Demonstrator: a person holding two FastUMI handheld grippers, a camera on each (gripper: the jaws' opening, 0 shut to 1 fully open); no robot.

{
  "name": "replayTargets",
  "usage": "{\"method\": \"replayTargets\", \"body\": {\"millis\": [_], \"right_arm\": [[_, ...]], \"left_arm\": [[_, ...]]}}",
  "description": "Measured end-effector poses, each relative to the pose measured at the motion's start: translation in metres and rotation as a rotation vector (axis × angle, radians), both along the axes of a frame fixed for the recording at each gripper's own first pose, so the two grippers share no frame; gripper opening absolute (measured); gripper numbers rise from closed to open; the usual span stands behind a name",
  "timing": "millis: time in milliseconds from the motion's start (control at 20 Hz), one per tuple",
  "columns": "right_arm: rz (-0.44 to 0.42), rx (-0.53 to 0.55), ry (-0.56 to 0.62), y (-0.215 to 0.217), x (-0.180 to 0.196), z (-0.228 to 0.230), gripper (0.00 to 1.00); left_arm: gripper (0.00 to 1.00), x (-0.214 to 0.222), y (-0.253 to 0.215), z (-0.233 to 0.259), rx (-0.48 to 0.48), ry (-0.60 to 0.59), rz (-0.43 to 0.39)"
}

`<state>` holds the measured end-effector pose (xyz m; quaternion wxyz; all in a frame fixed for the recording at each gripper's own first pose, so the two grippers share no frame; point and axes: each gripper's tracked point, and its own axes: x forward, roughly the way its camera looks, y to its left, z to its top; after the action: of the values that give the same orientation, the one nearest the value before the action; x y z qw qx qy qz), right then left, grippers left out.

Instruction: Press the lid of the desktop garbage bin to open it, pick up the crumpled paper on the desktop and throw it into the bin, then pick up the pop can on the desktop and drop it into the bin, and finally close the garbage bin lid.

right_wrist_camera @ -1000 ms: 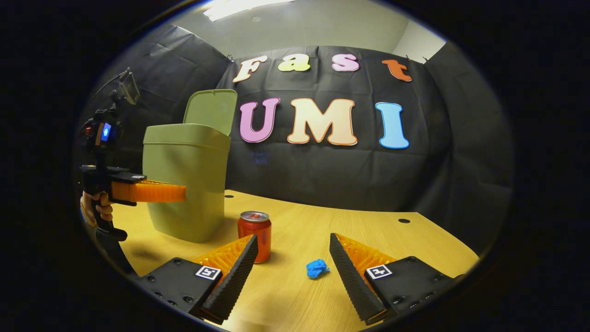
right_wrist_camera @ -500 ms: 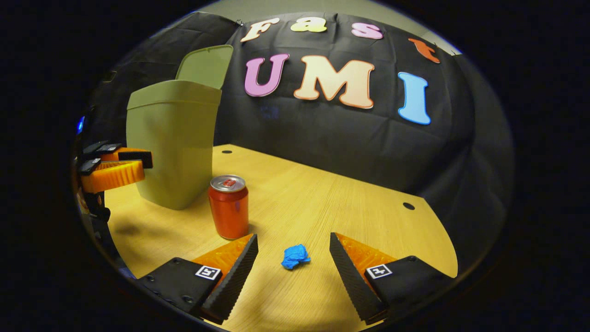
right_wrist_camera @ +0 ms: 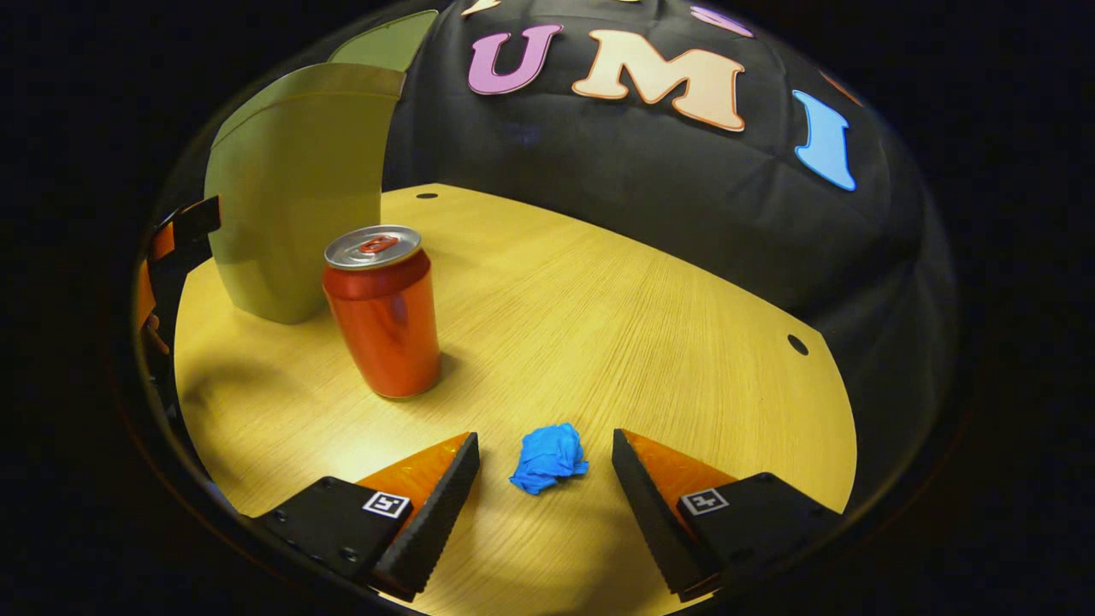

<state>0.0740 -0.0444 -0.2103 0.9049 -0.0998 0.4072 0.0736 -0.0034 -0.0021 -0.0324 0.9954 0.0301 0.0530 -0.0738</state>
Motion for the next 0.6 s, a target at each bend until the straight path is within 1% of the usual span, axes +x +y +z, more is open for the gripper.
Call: {"method": "replayTargets", "body": {"millis": [100,150,200,350,400,450,600], "right_arm": [[-0.013,-0.001,0.016,-0.004,0.004,-0.002,0.98],[-0.024,0.009,0.021,-0.003,0.005,-0.003,1.00],[-0.038,0.016,0.029,-0.005,0.007,-0.005,0.94],[-0.068,0.062,0.062,-0.003,0.006,-0.010,0.87],[-0.078,0.075,0.069,-0.003,0.006,-0.010,0.77],[-0.086,0.095,0.080,-0.001,0.006,-0.013,0.75],[-0.102,0.151,0.108,0.006,0.004,-0.014,0.48]], "left_arm": [[0.94,0.000,0.002,-0.001,0.009,0.007,0.008],[0.94,0.000,0.004,0.000,0.012,0.004,0.016],[0.94,0.000,0.006,0.000,0.014,0.003,0.026],[0.94,0.001,0.004,0.003,0.010,-0.004,0.024],[0.94,0.000,0.005,0.002,0.013,-0.004,0.026],[0.94,0.000,0.007,0.003,0.015,-0.003,0.030],[0.94,0.000,0.009,0.003,0.010,-0.005,0.034]]}}
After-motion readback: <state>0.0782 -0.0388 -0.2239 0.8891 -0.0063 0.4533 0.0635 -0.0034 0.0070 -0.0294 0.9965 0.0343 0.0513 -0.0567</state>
